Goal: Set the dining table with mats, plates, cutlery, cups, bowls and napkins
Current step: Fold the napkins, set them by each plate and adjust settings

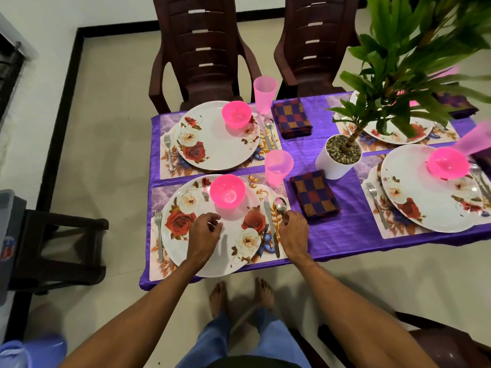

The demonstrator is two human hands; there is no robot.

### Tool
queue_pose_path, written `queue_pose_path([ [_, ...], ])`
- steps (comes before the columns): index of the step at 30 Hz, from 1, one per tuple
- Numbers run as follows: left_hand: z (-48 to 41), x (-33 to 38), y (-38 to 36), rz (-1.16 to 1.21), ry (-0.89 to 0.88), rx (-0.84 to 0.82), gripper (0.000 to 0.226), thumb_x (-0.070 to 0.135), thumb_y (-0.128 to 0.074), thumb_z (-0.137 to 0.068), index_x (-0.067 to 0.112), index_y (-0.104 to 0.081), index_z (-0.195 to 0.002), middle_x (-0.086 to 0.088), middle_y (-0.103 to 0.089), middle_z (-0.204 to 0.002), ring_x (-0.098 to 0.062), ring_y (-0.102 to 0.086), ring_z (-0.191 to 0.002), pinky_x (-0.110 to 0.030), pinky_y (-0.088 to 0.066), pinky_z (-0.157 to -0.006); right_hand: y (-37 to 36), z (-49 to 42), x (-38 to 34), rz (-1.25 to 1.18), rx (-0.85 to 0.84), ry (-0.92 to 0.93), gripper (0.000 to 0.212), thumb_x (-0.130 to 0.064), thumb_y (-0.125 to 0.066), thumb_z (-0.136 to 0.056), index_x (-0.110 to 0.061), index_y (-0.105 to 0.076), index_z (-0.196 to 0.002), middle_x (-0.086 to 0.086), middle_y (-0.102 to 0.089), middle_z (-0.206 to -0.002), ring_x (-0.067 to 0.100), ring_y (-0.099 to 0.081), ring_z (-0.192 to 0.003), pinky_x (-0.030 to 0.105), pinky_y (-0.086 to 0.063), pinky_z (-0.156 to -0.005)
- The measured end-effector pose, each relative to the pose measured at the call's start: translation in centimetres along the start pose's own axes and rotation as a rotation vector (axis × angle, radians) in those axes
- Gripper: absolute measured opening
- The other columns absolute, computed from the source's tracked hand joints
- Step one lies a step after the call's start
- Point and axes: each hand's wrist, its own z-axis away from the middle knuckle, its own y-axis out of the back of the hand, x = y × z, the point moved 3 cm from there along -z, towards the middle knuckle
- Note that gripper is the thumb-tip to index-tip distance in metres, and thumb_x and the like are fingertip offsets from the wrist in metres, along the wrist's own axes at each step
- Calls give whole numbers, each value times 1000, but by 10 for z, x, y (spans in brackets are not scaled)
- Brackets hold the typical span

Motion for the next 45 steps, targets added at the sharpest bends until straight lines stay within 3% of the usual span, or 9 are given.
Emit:
queue_pose_path([
  [11,1,-7,0,0,33,-5,15,11,-73,-87,11,-71,-102,0,-71,-92,-9,-65,-78,-33,-58,-75,2,-2,-3,-25,-36,-39,23,-19,-65,-94,-9,-68,-115,7,-68,-107,22,-62,-101,43,-54,-93],
  [16,-13,0,4,105,143,35,21,17,-69,-92,9,-68,-111,0,-68,-87,-9,-66,-75,-27,-56,-69,21,-9,-14,-76,73,-51,25,-27,-63,-96,-11,-65,-116,5,-62,-111,15,-53,-101,29,-41,-87],
  [19,-31,-3,0,193,321,50,47,45,-62,-93,12,-58,-127,-5,-70,-95,-21,-71,-79,-44,-60,-76,26,-29,-24,-170,106,-57,43,-26,-71,-88,-10,-59,-126,7,-59,-118,25,-56,-109,37,-45,-94],
  [23,-65,-27,-16,251,431,14,74,77,-53,-76,27,-50,-131,-7,-71,-109,-28,-73,-82,-50,-62,-70,24,-65,-34,-253,33,-91,82,-27,-82,-77,-13,-39,-145,11,-48,-140,30,-45,-130,46,-42,-105],
  [25,-78,-27,-20,232,470,13,69,67,-57,-75,30,-50,-132,-6,-68,-118,-29,-72,-88,-51,-61,-73,21,-78,-38,-279,-1,-101,101,-32,-86,-73,-13,-28,-152,12,-41,-149,30,-38,-137,46,-36,-110],
  [27,-83,-14,-16,199,490,23,53,36,-62,-84,20,-55,-134,-9,-66,-122,-31,-69,-96,-52,-61,-76,17,-88,-41,-293,-11,-90,108,-31,-89,-67,-14,-26,-153,11,-42,-149,30,-38,-137,48,-37,-111],
  [29,-86,-6,-11,170,505,59,43,17,-61,-88,11,-60,-131,-13,-67,-119,-34,-67,-98,-52,-60,-76,12,-93,-41,-301,-17,-88,110,-30,-91,-61,-15,-30,-151,9,-47,-144,30,-42,-133,50,-41,-107],
  [38,-91,-12,-4,149,507,98,34,17,-63,-89,11,-67,-122,-11,-72,-110,-29,-70,-87,-50,-62,-72,7,-104,-54,-397,15,-91,102,-55,-83,-51,-19,-43,-138,5,-60,-125,29,-59,-110,46,-52,-91],
  [45,-85,-12,1,180,503,72,60,55,-70,-83,11,-66,-122,-11,-73,-106,-29,-73,-80,-48,-62,-71,5,-98,-60,-390,27,-61,86,-48,-90,-59,-21,-47,-129,4,-61,-123,27,-59,-110,47,-54,-90],
])
